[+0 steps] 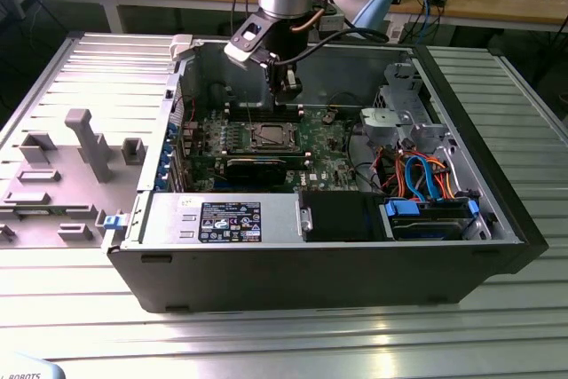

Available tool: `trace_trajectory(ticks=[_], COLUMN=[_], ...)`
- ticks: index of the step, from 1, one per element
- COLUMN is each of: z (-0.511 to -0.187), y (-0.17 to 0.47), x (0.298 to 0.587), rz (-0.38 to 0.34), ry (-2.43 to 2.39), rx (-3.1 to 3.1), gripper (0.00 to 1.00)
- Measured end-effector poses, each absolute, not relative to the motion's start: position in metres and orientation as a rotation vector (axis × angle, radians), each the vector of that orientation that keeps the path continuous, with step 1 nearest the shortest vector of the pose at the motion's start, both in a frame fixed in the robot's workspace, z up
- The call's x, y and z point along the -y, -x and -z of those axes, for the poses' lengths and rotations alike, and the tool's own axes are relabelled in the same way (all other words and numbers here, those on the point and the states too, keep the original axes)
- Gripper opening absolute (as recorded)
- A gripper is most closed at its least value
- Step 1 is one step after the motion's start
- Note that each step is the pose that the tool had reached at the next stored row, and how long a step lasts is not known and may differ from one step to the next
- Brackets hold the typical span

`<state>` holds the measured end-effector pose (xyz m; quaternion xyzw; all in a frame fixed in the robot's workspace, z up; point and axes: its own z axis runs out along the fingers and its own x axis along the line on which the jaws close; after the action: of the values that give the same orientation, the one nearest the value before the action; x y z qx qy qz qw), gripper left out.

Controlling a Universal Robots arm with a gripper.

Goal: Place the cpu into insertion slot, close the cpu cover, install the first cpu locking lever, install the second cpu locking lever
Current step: 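Install the first cpu locking lever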

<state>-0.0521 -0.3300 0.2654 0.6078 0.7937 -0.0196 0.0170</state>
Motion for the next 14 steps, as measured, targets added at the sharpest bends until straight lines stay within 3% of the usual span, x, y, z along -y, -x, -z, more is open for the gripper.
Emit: trace_trajectory(ticks=[14], z=[-0.2654], y=[0.0521], x=[0.33], rz=[0.061], ry=[-1.881], rx=[-2.472], gripper=[0.11])
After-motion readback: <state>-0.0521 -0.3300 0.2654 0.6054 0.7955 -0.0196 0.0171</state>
